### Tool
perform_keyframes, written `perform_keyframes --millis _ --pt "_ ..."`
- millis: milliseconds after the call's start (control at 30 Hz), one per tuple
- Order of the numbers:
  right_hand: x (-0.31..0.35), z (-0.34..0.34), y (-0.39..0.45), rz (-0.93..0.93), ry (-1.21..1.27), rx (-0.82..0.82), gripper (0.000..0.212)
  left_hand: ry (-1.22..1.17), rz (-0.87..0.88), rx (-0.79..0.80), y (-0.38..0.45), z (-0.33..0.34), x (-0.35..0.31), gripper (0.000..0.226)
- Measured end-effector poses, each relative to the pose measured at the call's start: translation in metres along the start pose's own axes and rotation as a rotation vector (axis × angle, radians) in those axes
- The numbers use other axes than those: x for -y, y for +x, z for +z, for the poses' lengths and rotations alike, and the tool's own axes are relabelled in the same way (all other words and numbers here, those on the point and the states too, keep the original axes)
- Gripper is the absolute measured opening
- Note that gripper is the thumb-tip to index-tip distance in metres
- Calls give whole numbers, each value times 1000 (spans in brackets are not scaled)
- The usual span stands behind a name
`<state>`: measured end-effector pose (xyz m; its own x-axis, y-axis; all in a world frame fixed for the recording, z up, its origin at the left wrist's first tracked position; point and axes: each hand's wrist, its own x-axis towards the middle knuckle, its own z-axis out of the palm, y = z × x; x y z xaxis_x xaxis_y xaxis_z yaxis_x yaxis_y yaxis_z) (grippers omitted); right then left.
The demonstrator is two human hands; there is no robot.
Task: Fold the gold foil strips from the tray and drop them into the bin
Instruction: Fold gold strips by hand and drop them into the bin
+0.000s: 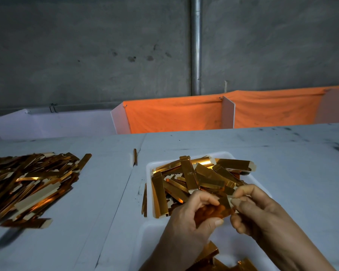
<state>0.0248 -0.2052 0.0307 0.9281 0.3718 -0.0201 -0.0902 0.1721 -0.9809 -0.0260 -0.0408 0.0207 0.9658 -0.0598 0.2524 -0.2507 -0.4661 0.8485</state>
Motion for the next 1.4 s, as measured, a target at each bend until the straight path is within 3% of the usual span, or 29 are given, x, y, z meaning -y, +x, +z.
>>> perform_keyframes --millis 133,267,367,467,567,967,1100,1233,1400 --pt "-1 -3 -1 -80 -147 -20 9 12 -9 -5 0 0 2 31" --pt "4 -3 -3 -98 -99 -8 7 -29 -13 8 0 -1 0 31" --pt "9 -2 -7 -102 -75 53 22 -57 -25 18 0 -2 -1 31" --pt "12 -2 -9 -122 -119 81 7 -74 -30 22 0 -3 -1 30" --pt "12 -3 -8 -107 -199 85 9 -70 -26 26 0 -4 0 29" --pt "-1 -5 -3 -16 -467 23 12 224 35 133 1 1 3 33" --pt "2 -6 -3 6 -286 80 7 204 22 115 1 -1 5 33" --pt "3 -5 -2 139 40 84 19 169 2 72 0 -4 5 30" --pt "2 -5 0 210 145 78 18 168 4 90 -1 -3 4 34"
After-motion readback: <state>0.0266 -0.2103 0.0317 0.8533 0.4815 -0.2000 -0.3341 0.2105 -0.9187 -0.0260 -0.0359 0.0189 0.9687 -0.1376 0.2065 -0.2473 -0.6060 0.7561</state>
